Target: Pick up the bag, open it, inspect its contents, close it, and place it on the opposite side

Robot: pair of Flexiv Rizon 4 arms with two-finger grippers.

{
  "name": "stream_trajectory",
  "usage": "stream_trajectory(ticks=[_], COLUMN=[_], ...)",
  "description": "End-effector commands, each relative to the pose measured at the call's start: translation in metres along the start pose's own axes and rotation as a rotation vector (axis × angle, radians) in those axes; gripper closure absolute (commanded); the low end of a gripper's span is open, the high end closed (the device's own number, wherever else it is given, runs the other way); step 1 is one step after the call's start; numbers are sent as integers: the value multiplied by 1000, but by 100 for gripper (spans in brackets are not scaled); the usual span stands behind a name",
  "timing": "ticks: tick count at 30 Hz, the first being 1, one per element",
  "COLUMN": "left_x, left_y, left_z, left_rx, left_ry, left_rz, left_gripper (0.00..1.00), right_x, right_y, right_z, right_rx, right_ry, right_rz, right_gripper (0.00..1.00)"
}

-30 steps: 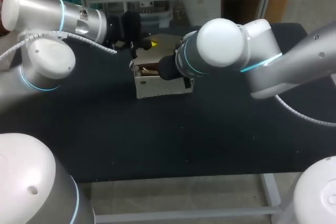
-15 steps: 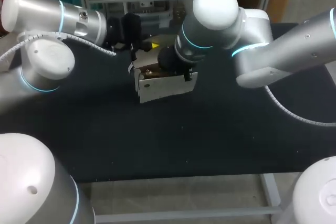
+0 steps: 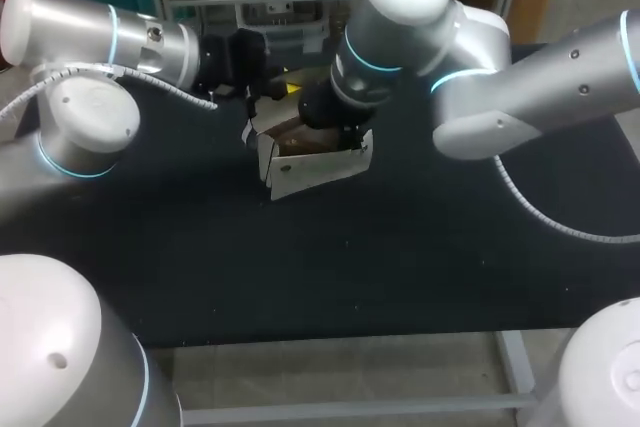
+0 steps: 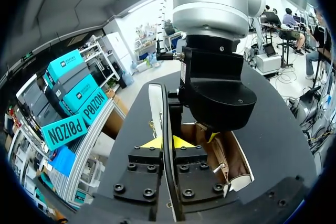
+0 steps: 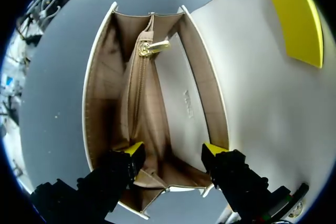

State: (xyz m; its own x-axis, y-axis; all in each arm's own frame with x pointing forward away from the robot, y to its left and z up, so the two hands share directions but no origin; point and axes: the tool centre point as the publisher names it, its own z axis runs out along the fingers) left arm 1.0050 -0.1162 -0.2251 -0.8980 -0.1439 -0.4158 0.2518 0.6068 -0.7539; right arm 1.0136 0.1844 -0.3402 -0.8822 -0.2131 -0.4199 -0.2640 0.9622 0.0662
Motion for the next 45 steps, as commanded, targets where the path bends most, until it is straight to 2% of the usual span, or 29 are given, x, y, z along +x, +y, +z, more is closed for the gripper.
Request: stream_trajectory(ticks=[1,41,42,44,45], left_x=[3,4,4,3,3], left_y=[0,3,3,3,3], left_z=[-4,-6,-6,-6,-6], left_rx=[11,15,16,15,14], left_ry=[-1,-3,-3,-4,-4], left_rz=[5,12,12,10,9], left_gripper=[100,100,100,100,100], right_x=[-3,-4,-4,-3,-2], right_y=[-2,3,3,5,6], right_z=[4,0,-2,-6,-9], right_rx=[8,12,13,5,6], right_ry=[20,-6,-10,-28,-39], right_rz=[-4,-25,-26,-34,-38], right_gripper=[0,0,52,100,100])
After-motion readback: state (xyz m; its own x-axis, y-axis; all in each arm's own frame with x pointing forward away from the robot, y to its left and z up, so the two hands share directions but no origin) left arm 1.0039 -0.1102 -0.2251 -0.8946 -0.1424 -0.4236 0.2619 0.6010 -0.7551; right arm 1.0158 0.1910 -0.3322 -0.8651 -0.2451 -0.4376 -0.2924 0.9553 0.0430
